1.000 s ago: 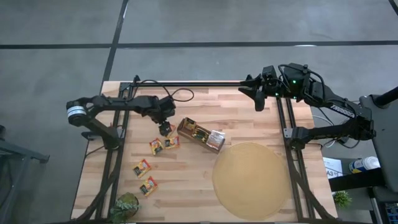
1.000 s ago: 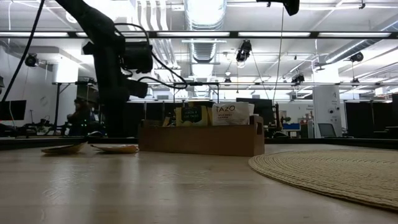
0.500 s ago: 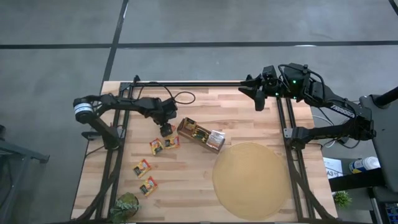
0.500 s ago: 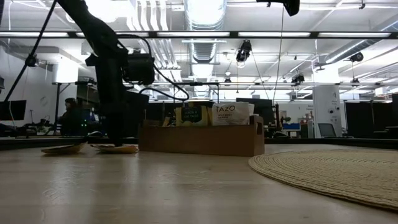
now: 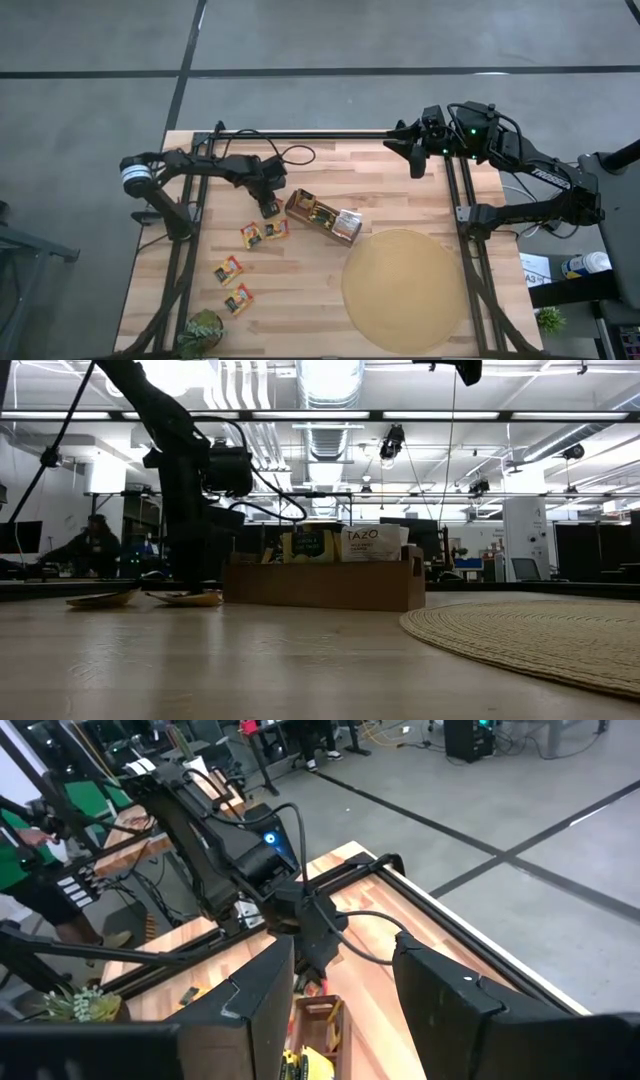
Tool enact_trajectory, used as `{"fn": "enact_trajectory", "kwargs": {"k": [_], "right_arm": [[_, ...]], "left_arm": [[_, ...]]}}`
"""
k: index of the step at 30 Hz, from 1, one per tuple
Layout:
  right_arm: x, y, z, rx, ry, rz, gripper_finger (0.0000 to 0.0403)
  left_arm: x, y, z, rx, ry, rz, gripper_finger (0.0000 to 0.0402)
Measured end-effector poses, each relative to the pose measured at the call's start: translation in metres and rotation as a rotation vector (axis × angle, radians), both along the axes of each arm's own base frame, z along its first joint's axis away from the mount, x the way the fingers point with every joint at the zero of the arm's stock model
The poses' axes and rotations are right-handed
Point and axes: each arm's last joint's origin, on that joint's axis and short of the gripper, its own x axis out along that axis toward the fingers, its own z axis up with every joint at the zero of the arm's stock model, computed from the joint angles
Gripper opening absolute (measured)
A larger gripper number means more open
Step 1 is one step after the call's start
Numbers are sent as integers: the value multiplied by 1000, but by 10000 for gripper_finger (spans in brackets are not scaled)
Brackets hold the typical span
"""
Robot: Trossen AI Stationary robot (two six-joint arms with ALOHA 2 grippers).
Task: Pick & Place Tea
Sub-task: Put the orange tea bag into the left section of the wooden organizer
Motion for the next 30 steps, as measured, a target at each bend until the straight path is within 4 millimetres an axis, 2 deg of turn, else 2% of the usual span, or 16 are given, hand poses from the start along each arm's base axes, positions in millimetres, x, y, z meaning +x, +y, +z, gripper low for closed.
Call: {"fn": "enact_trajectory", "kwargs": {"k": [3, 12, 21, 30], "right_arm": [[0, 0, 0, -4, 1, 1, 169], [0, 0, 0, -19, 6, 5, 169], [0, 0, 0, -26, 7, 7, 169], [0, 0, 0, -28, 8, 8, 169]], "left_arm": [[0, 1, 4, -8, -8, 15, 13], [9, 6, 44, 5, -63, 19, 3], [7, 8, 79, 50, -56, 26, 1], [-3, 3, 132, 141, -263, 75, 1]]}}
